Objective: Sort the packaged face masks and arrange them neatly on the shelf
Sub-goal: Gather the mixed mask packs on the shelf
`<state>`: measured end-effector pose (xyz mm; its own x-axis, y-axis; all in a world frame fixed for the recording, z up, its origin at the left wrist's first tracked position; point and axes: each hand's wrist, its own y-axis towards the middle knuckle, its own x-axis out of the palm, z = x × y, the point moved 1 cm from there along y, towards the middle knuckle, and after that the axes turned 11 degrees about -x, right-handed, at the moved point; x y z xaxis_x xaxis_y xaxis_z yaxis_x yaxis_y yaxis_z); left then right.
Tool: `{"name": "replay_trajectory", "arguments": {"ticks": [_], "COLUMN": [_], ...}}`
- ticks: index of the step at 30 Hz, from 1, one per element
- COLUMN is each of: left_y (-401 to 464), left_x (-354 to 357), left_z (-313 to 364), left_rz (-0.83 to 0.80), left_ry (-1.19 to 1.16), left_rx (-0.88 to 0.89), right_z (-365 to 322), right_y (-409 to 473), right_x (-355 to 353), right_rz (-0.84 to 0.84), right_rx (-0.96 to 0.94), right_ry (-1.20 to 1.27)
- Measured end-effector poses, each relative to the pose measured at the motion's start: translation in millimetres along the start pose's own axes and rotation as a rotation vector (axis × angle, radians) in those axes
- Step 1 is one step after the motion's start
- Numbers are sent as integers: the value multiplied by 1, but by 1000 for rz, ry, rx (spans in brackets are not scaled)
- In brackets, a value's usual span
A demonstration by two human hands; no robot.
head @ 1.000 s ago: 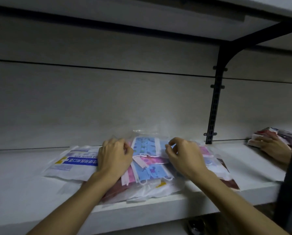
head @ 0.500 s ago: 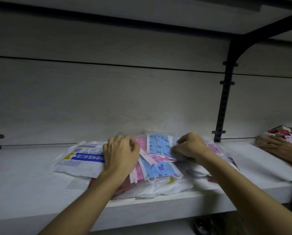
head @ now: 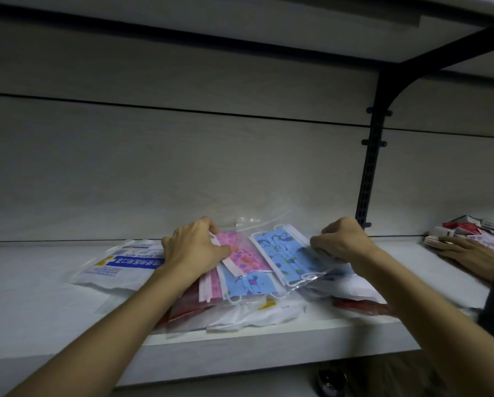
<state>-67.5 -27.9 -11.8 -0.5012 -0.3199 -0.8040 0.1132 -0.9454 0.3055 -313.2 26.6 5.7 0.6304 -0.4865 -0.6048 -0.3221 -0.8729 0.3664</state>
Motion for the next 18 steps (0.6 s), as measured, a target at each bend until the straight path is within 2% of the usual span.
{"name": "replay_trajectory", "arguments": {"ticks": [11, 18], "left_y": [-3, -22], "left_x": [-5, -7], "left_z": [24, 24], "left_rz": [-33, -33], "left_ry": [-453, -332], "left_rx": [-115, -120], "right_z": [12, 17], "right_y": [-6, -15], "right_x": [-13, -16], "right_rz": [-158, -187], "right_rx": [68, -59], "right_ry": [282, 175]}}
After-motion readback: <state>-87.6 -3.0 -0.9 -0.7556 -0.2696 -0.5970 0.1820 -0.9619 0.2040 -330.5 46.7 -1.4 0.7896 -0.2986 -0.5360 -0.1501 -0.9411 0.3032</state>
